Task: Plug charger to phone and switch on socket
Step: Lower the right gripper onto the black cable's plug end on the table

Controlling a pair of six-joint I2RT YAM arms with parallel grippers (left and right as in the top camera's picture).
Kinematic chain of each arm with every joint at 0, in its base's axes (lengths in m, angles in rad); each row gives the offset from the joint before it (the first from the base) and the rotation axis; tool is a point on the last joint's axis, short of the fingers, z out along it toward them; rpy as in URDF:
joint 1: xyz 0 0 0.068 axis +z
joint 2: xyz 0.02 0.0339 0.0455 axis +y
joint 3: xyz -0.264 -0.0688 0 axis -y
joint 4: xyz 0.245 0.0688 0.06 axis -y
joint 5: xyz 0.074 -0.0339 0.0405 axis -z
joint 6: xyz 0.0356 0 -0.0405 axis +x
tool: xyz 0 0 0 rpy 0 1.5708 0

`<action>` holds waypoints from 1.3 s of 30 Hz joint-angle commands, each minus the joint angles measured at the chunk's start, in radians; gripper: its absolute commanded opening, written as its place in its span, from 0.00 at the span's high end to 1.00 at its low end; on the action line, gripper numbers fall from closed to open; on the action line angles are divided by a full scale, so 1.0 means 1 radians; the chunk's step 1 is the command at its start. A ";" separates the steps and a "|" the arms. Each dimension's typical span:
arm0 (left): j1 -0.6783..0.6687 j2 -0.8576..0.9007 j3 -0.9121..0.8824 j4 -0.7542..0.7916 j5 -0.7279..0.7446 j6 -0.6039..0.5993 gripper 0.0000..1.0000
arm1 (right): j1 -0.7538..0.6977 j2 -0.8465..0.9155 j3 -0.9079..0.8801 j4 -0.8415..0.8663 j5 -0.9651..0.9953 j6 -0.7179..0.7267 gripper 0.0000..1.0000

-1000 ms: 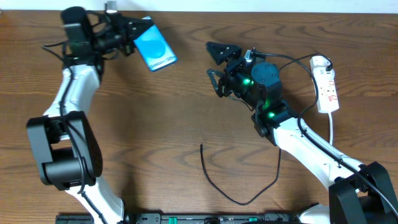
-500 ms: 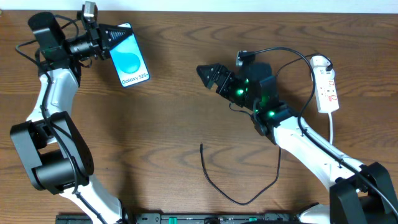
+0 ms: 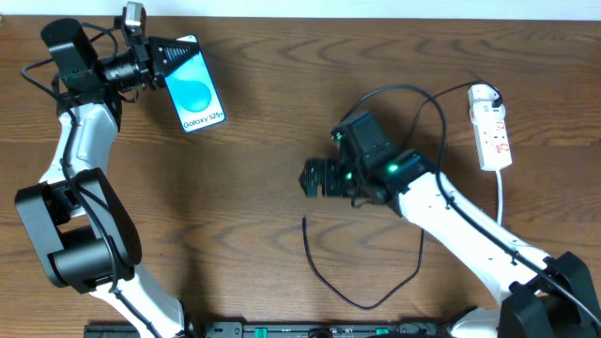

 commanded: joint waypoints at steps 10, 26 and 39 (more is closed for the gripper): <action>0.000 -0.025 -0.003 0.004 0.026 0.015 0.93 | 0.115 0.026 0.004 0.015 0.149 0.068 0.01; 0.000 -0.025 -0.003 0.004 0.026 0.017 0.93 | 0.189 0.195 0.018 0.000 0.175 0.201 0.01; 0.000 -0.025 -0.003 0.004 0.026 0.017 0.93 | 0.266 0.284 0.204 -0.179 0.316 0.257 0.01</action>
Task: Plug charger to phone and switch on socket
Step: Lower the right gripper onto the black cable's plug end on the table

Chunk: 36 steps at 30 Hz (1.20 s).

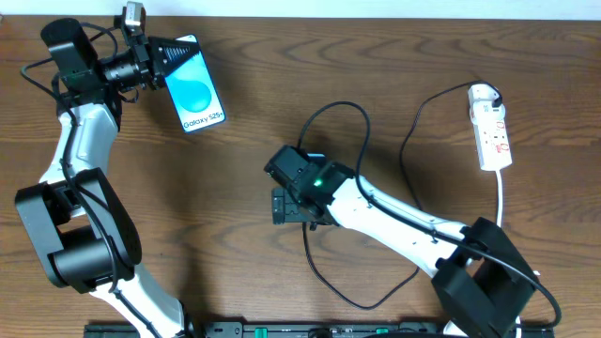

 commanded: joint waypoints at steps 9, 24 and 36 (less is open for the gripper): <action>0.000 -0.025 -0.003 0.003 0.027 0.006 0.93 | 0.012 0.091 0.074 -0.092 0.043 0.128 0.06; 0.000 -0.025 -0.003 0.003 -0.010 0.006 0.93 | 0.053 0.127 0.074 -0.100 0.018 0.130 0.06; 0.000 -0.025 -0.003 0.003 -0.010 0.006 0.93 | 0.049 0.159 0.074 -0.100 0.005 0.130 0.11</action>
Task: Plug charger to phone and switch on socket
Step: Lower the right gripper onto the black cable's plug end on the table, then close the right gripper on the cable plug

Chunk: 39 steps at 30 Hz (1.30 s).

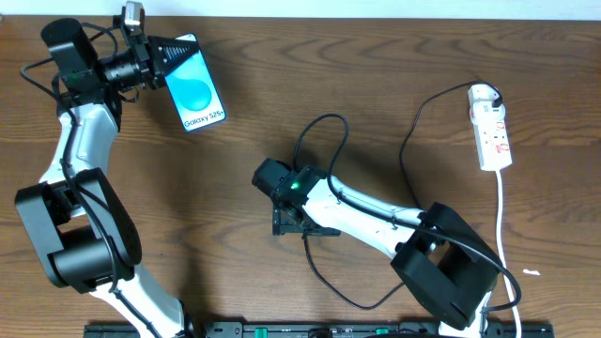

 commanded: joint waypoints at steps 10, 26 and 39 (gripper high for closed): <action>0.000 -0.025 -0.003 0.004 0.008 0.006 0.93 | -0.023 0.050 0.020 0.010 -0.031 0.013 0.17; 0.000 -0.025 -0.003 0.004 0.002 0.006 0.93 | -0.027 0.050 0.020 0.006 -0.039 0.014 0.41; 0.000 -0.025 -0.003 0.004 0.002 0.006 0.93 | -0.027 0.050 0.020 0.005 -0.039 0.014 0.76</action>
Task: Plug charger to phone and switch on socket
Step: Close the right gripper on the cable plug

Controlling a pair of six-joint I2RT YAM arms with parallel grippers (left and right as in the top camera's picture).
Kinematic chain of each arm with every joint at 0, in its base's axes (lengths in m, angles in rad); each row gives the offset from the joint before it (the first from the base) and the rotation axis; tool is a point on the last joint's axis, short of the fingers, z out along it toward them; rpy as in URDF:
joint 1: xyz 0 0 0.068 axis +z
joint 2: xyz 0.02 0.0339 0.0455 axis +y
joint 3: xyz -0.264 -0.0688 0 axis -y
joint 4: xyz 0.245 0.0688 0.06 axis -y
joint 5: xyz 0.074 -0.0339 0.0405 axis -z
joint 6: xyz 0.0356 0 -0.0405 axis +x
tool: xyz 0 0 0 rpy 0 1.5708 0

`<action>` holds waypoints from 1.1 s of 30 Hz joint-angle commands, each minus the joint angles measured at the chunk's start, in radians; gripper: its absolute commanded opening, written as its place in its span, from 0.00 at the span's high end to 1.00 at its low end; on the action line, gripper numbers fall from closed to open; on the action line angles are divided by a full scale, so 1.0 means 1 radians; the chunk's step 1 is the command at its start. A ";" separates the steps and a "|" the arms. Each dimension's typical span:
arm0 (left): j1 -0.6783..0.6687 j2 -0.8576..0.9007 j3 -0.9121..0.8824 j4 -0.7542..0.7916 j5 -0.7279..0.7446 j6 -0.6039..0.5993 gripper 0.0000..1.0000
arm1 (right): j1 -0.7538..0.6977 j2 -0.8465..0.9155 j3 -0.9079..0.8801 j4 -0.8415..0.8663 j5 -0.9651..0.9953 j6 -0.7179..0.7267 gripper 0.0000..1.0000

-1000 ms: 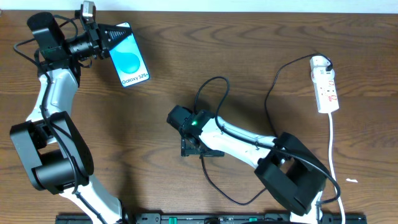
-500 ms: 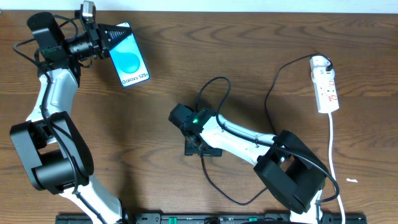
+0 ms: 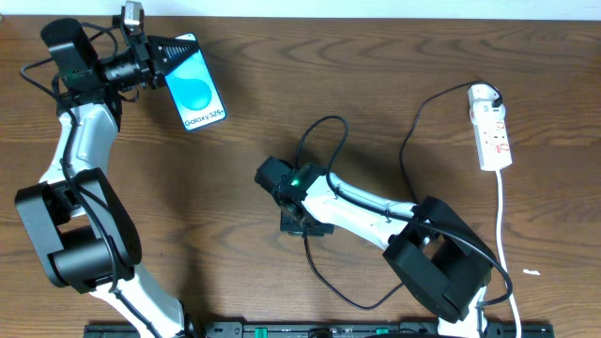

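Note:
The phone (image 3: 194, 96), its blue screen reading Galaxy S25+, lies at the back left of the table. My left gripper (image 3: 176, 54) is shut on its top end. The black charger cable (image 3: 362, 302) runs from the white socket strip (image 3: 491, 127) at the right, loops across the middle and ends under my right gripper (image 3: 306, 226). That gripper points down at the cable's free end, and its own body hides the jaws and the plug.
The brown wooden table (image 3: 113, 235) carries the cable's big loop near the front middle. The strip's white lead (image 3: 504, 235) runs along the right edge. My right arm (image 3: 376, 211) lies across the middle.
My right gripper has shifted slightly right and now sits more squarely over the cable's free end. The left gripper, phone and socket strip have not moved.
First my right gripper was mid-table, right of the cable's free end, while the left held the phone's top. It then stood further left, then low beside the cable end, and is now directly over it. The cable's upper loop has shifted left with the arm.

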 commanded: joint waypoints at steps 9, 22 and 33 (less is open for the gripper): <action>0.000 -0.025 -0.003 0.004 0.013 0.006 0.93 | -0.006 0.013 0.019 -0.023 -0.006 0.007 0.77; 0.000 -0.025 -0.003 0.004 0.013 0.006 0.93 | -0.004 0.013 0.019 -0.041 -0.028 0.006 0.79; 0.000 -0.025 -0.003 0.004 0.013 0.006 0.92 | 0.002 0.013 0.019 -0.047 -0.032 0.006 0.82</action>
